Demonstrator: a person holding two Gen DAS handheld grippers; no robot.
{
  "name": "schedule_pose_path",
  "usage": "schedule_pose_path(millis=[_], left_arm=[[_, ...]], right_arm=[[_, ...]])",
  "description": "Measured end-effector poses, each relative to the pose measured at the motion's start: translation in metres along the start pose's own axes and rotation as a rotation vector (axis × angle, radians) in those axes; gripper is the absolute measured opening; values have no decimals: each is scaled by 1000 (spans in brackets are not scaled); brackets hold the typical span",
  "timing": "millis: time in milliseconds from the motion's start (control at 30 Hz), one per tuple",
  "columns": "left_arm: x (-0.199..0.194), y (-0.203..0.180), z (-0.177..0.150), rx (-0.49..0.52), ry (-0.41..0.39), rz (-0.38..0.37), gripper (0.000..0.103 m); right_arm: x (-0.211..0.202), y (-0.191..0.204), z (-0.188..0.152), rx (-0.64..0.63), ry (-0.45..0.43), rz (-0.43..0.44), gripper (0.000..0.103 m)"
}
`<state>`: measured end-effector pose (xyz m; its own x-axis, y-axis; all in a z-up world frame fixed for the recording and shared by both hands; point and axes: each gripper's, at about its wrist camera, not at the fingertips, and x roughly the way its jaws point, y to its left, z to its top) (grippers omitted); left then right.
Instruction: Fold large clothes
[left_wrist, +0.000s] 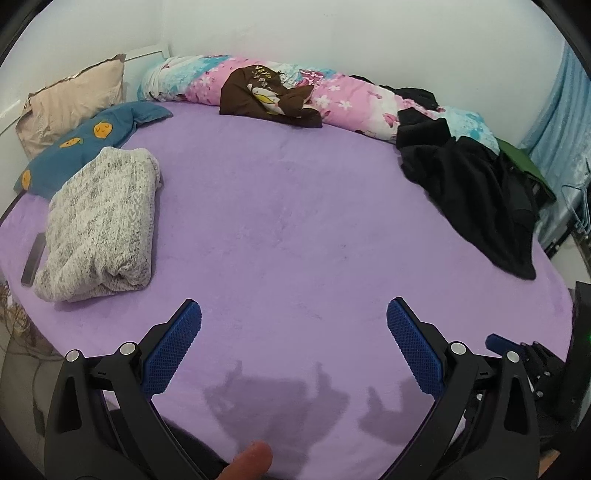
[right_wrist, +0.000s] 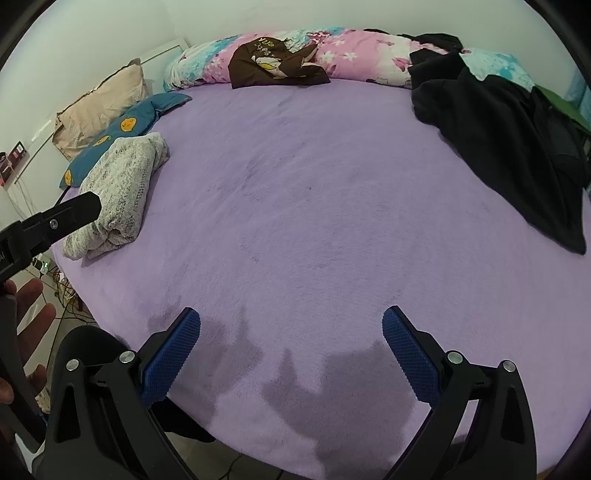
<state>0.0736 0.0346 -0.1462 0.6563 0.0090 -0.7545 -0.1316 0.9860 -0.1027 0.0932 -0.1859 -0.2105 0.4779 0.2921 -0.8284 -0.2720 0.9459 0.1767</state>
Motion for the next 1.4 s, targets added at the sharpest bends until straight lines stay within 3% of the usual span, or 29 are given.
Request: schedule_pose_path(millis=[367, 933, 1400], left_arm=[[-10, 23, 1, -36, -9, 52, 97], [-62, 136, -21, -234, -28, 237, 97], [-84, 169, -30, -297, -45, 272, 97]], right_arm=[[-5, 16, 9, -9, -23, 38, 97], [5, 171, 33, -285, -38, 195, 97], [5, 217, 35, -369, -35, 231, 97]])
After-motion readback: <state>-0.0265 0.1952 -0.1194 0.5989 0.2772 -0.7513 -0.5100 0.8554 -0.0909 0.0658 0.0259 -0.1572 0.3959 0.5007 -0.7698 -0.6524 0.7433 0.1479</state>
